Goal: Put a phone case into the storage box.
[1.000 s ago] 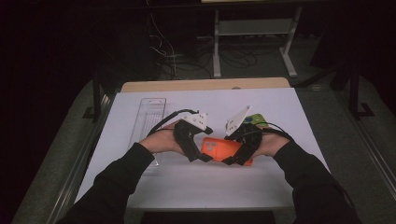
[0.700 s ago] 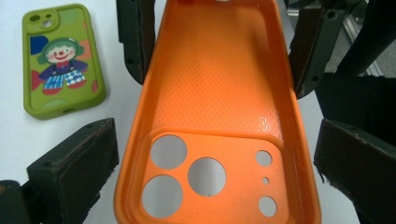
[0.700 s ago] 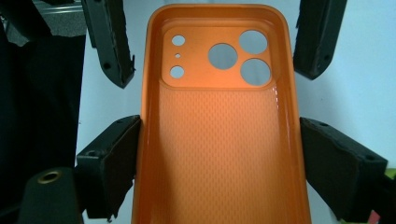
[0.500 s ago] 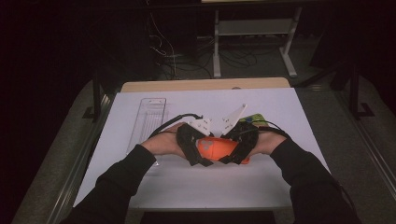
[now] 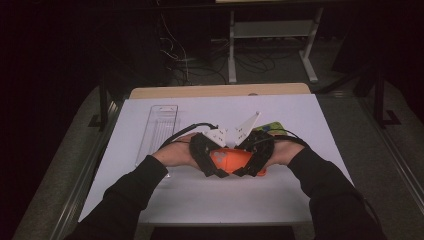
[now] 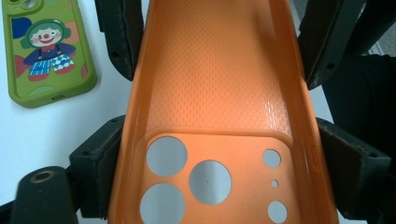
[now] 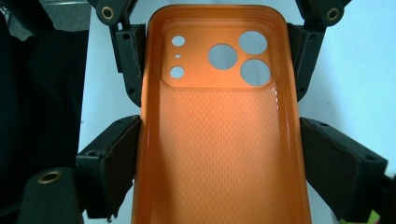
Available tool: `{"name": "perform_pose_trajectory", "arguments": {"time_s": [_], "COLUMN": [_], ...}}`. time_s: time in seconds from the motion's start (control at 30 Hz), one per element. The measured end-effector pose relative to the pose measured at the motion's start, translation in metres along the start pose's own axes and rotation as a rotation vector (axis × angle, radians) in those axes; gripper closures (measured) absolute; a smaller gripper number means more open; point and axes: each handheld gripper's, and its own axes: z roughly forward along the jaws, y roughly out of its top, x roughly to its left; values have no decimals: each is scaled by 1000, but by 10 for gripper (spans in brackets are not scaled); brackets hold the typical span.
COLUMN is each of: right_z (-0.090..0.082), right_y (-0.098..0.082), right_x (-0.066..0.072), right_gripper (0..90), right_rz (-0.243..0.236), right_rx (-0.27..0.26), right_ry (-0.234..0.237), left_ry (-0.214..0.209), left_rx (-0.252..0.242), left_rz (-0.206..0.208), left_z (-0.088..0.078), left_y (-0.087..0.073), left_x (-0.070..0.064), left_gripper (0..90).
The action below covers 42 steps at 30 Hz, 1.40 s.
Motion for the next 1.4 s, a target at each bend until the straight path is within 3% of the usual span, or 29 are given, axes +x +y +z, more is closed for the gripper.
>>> {"name": "perform_pose_trajectory", "arguments": {"time_s": [0.37, 0.4, 0.47, 0.53, 0.63, 0.7, 0.73, 0.83, 1.0, 1.1, 1.23, 1.4], "right_z": [0, -1, -3, -6, -10, -14, -14, -17, -19, -22, -21, -19], "right_y": [0, -1, -2, -3, -9, -14, -16, -22, -32, -38, -47, -59], "right_x": [0, 0, 1, 1, 0, 1, -2, -2, -3, -3, -2, -1], "right_gripper": [141, 138, 128, 117, 82, 72, 70, 70, 70, 65, 62, 39], "right_rz": [16, 23, 25, 50, 77, 134, 118, 146, 212, 280, 356, 452], "right_rx": [-22, -27, -46, -77, -101, -111, -135, -143, -163, -182, -188, -240], "right_ry": [35, 36, 25, 32, 1, -11, -28, -43, -90, -113, -162, -239], "left_ry": [-23, -8, -9, 16, 67, 95, 108, 141, 200, 227, 264, 306], "left_rx": [7, 7, 7, 11, 46, 42, 43, 47, 62, 50, 41, 101], "left_rz": [-25, -13, -34, -65, -88, -131, -149, -198, -269, -311, -327, -338], "left_z": [-4, -5, -6, -7, -7, -6, -6, -5, -1, 1, 4, 5], "left_y": [0, 1, 1, 1, -1, -5, -7, -13, -19, -22, -25, -25], "left_x": [-2, -2, -4, -6, -9, -10, -10, -11, -13, -14, -16, -14], "left_gripper": [155, 155, 155, 155, 155, 155, 155, 155, 156, 156, 155, 155]}}
